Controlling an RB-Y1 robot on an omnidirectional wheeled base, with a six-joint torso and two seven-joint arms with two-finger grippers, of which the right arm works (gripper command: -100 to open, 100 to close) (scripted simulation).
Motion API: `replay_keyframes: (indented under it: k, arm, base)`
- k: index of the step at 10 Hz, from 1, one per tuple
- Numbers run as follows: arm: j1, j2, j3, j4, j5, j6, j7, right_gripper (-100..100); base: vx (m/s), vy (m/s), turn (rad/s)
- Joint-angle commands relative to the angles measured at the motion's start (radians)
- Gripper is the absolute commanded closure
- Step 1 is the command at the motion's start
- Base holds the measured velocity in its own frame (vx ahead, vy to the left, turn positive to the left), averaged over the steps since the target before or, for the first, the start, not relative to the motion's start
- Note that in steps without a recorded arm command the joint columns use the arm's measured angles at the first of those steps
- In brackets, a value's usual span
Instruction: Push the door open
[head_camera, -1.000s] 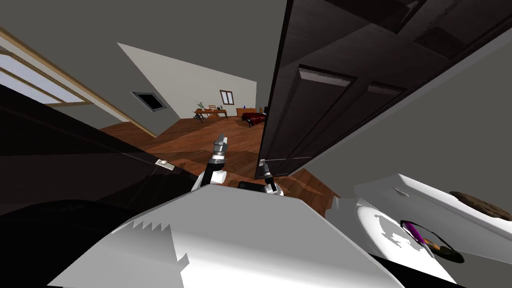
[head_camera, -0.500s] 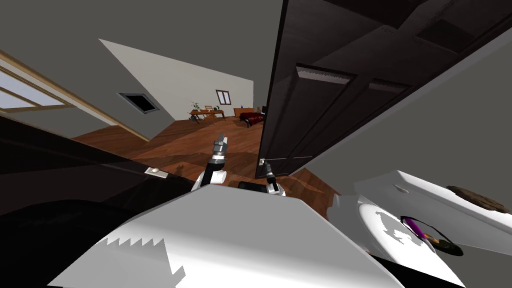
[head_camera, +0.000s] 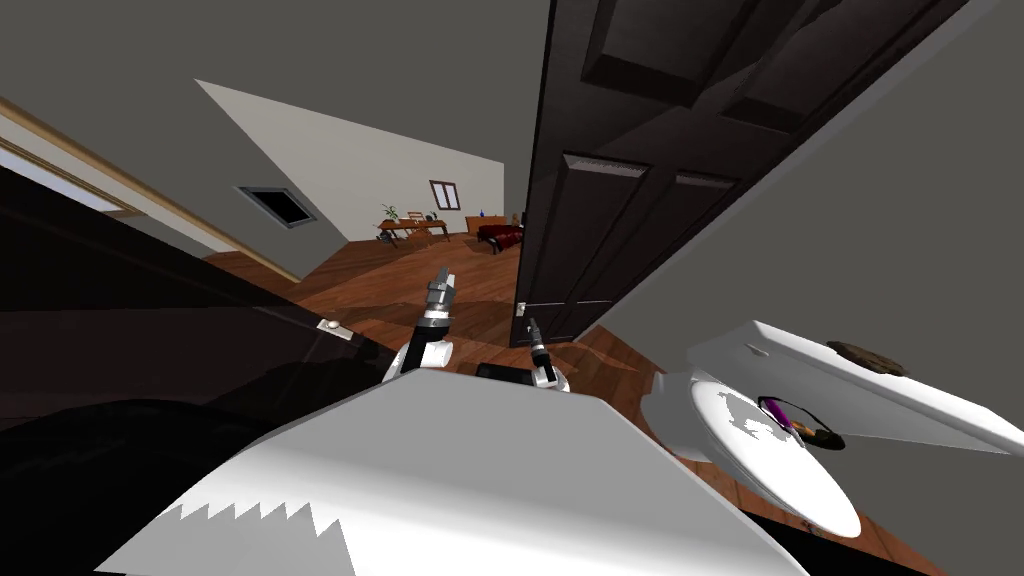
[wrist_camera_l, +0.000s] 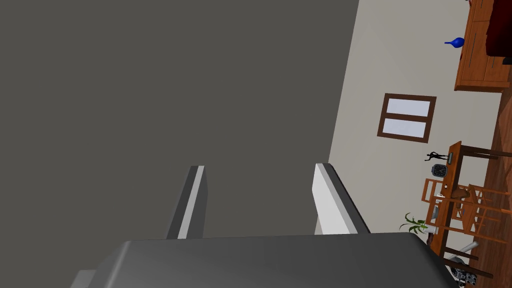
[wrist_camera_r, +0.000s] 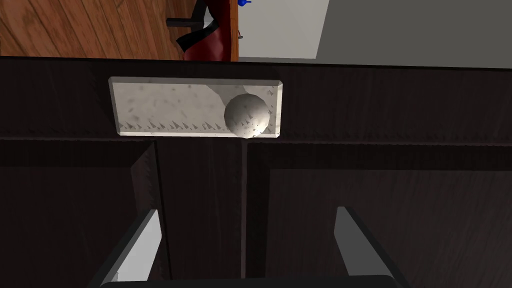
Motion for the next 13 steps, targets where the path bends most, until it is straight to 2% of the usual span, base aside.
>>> replay_keyframes:
  k: [1,3,4,7,12,13]
  arm:
    - [0.003,0.008,0.002,-0.01,-0.002,0.007,-0.001,-100]
    - [0.003,0.01,0.002,-0.012,-0.002,0.009,-0.001,-100]
    - [0.003,0.007,-0.001,-0.009,-0.003,0.005,0.001,-100]
    - [0.001,0.005,-0.007,-0.002,-0.005,-0.002,0.004,-100]
    - [-0.003,0.016,-0.018,0.011,-0.008,-0.018,0.009,-100]
    - [-0.002,0.014,-0.017,0.008,-0.007,-0.015,0.008,-100]
  base:
    - [-0.216,-0.009,-0.052]
    - [-0.163,0.0,-0.023]
    - [0.08,0.063,0.036]
    - [0.183,0.047,0.021]
    - [0.214,0.066,0.026]
    - [0.08,0.036,-0.016]
